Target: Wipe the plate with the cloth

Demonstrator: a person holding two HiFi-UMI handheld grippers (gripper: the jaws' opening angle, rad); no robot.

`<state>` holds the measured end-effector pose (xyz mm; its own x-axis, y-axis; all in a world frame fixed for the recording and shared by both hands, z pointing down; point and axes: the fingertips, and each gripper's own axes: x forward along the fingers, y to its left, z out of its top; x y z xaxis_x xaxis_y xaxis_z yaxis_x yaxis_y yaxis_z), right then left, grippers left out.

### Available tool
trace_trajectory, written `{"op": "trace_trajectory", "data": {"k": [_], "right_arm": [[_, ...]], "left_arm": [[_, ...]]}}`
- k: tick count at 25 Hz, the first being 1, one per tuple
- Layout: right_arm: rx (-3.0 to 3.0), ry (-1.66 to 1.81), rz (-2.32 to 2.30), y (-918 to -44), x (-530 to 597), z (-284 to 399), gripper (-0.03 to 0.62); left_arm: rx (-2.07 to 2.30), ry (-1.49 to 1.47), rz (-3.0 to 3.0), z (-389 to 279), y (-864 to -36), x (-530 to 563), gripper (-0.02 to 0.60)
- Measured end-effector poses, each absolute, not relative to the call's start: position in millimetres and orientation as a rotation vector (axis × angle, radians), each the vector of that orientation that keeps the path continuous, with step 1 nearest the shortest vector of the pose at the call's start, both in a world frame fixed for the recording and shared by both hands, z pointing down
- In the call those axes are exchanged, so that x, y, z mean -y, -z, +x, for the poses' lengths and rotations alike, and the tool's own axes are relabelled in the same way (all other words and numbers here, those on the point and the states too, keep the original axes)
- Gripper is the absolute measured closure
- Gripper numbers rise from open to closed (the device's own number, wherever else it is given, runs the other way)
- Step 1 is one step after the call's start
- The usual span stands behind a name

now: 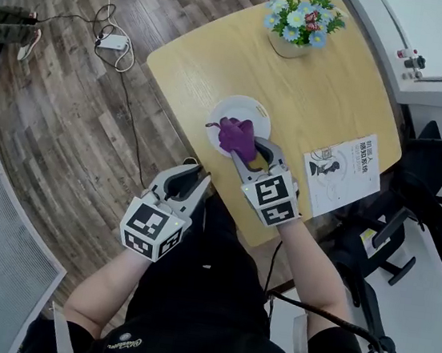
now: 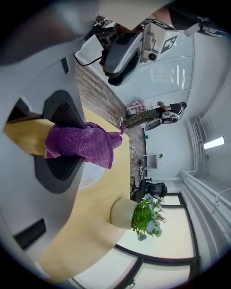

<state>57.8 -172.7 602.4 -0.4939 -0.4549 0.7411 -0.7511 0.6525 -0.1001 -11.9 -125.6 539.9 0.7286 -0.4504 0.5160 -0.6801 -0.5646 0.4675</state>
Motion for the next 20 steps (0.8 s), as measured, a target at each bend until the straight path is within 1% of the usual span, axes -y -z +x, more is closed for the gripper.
{"op": "trace_trajectory", "data": {"k": [6,9,20], "right_arm": [[2.079,-0.504,1.095,-596.7,205.3,119.2,0.436],[2.055,-0.493,1.147,-594.4,214.8,135.9,0.436],[2.092,-0.532,1.122,-593.1,184.4,121.6,0.436]], "left_arm": [[0.843,-0.455,2.262,-11.0,-541.5,122.6,0.505],[0.843,-0.456,2.262,-10.9,-542.2,122.7,0.505],[0.839,-0.458,2.264,-8.9,-542.5,122.8,0.505]]}}
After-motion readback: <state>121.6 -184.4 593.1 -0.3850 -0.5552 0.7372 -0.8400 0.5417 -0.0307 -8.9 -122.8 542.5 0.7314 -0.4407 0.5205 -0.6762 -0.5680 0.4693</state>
